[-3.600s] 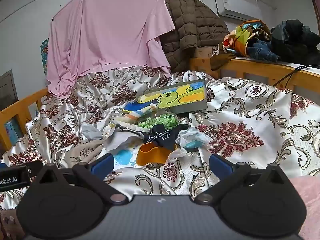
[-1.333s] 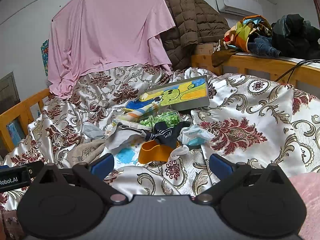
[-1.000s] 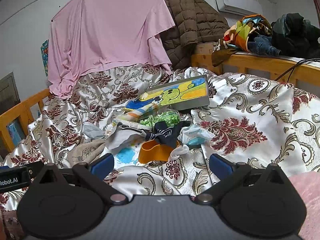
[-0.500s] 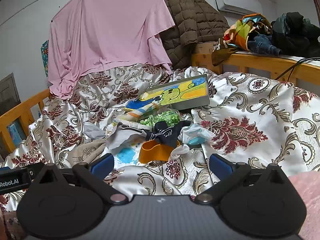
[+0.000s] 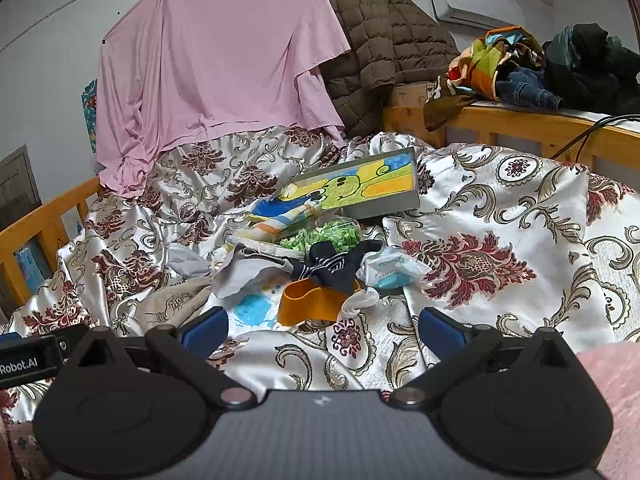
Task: Organize soft objects
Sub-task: 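Lower the left tool onto the beige drawstring pouch and close it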
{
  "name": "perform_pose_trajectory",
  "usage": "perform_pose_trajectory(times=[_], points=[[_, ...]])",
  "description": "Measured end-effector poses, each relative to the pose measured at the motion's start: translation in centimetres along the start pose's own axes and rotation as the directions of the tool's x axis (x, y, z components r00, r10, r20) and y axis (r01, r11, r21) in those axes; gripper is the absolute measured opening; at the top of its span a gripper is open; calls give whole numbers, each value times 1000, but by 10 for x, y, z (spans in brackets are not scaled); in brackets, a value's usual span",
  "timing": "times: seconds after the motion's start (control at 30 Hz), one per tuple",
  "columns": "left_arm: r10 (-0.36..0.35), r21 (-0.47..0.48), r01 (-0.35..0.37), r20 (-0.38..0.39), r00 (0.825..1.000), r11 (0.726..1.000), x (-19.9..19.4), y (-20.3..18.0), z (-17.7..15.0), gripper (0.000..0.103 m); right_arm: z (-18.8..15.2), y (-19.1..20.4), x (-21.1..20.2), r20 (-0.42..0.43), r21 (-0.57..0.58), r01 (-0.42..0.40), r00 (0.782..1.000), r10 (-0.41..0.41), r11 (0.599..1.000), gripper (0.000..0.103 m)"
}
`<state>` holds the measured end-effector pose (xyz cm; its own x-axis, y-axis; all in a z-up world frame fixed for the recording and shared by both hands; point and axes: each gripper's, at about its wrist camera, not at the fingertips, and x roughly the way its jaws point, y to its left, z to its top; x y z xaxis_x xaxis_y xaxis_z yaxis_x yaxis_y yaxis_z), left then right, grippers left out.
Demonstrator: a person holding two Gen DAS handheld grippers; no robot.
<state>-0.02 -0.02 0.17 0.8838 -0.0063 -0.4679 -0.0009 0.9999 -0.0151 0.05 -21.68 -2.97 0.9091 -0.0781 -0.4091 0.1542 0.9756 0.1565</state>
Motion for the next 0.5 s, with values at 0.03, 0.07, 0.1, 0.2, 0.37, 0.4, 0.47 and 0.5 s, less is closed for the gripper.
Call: perform_pose_trajectory(times=[0.03, 0.07, 0.1, 0.2, 0.37, 0.4, 0.47, 0.5], points=[[0, -1, 0, 2, 1000, 1000, 1, 0, -2, 102, 0, 0, 0, 0, -1, -1, 1000, 1, 1000, 103], [0, -2, 0, 3, 1000, 1000, 2, 1, -2, 102, -1, 1, 1, -1, -3, -1, 1000, 1, 1000, 103], [1, -5, -1, 5, 1000, 1000, 2, 1, -3, 102, -3, 5, 2, -2, -5, -2, 1000, 2, 1000, 103], [5, -24, -5, 7, 1000, 1000, 7, 5, -10, 102, -2, 9, 4, -4, -17, 0, 1000, 0, 1000, 103], [-3, -29, 3, 6, 1000, 1000, 16, 7, -9, 102, 1, 8, 7, -18, -19, 8, 1000, -8, 1000, 103], [-3, -26, 3, 3, 1000, 1000, 19, 7, -8, 102, 2, 9, 8, -19, -18, 6, 1000, -6, 1000, 103], [2, -30, -2, -5, 1000, 1000, 28, 7, -6, 102, 3, 9, 12, -21, -17, -2, 1000, 1, 1000, 103], [2, -34, -2, -7, 1000, 999, 33, 8, -6, 102, 3, 11, 14, -25, -20, -5, 1000, 5, 1000, 103]])
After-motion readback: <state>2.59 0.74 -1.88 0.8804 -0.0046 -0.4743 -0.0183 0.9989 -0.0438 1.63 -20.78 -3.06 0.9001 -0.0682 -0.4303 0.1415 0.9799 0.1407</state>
